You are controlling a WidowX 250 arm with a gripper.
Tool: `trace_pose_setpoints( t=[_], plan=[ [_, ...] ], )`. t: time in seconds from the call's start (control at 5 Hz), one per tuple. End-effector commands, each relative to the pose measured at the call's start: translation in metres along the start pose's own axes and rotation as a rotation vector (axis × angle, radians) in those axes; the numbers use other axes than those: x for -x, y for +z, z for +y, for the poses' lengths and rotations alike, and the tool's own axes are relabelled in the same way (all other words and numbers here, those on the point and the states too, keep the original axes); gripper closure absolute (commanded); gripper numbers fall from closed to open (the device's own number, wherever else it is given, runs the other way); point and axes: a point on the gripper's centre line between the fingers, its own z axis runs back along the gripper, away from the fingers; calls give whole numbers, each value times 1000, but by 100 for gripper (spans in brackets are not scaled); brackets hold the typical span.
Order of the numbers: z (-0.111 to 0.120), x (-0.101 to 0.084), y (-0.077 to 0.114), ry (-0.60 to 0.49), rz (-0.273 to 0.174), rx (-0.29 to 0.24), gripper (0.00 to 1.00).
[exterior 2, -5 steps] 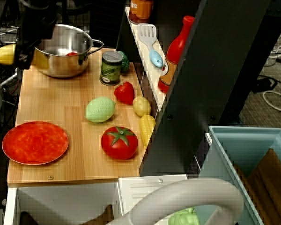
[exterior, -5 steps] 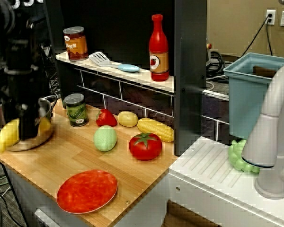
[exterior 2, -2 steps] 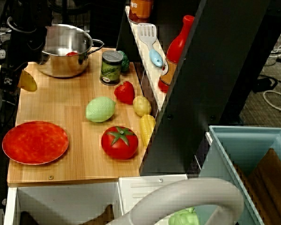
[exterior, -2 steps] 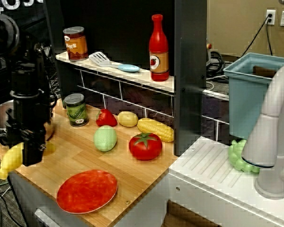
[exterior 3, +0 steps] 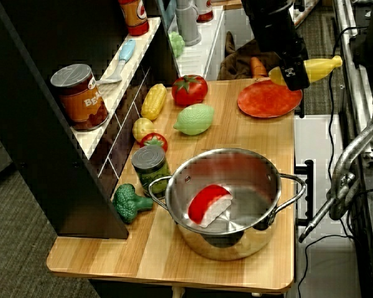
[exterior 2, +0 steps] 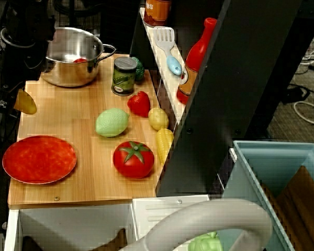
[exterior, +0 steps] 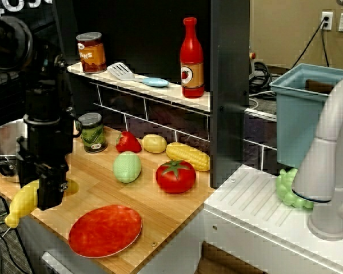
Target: Put banana on plate
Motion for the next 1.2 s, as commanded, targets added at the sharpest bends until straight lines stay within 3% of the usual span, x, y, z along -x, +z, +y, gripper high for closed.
trace_pose_setpoints(
  t=[0.0, 0.2, 0.4, 0.6, 1.0],
  plan=[
    [-3, 1, 1, 1, -5, -26, 100],
    [-22, 0, -4, -11, 15, -39, 100],
    [-42, -8, -7, -9, -10, -69, 100],
    [-57, -23, -11, -5, 30, -74, 100],
    [-48, -41, -15, 16, 35, -93, 100]
  ],
)
